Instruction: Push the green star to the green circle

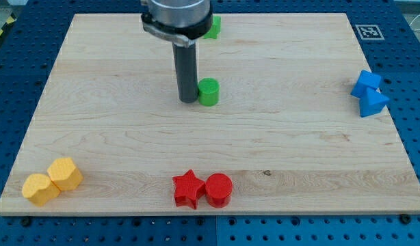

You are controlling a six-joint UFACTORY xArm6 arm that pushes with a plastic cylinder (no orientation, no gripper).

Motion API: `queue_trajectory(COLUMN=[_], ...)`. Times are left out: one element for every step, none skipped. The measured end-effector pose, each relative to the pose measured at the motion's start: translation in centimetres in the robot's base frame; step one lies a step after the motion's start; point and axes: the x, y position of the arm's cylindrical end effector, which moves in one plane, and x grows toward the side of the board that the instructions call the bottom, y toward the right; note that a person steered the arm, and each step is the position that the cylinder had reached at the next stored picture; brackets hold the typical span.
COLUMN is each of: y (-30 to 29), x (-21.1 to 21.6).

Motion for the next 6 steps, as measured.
queue_trajectory(y=[1.4,3.8,4.1,2.1,4.2,11.7], x=[-0.6,0.0,0.0,-3.7,-7.0,-7.0])
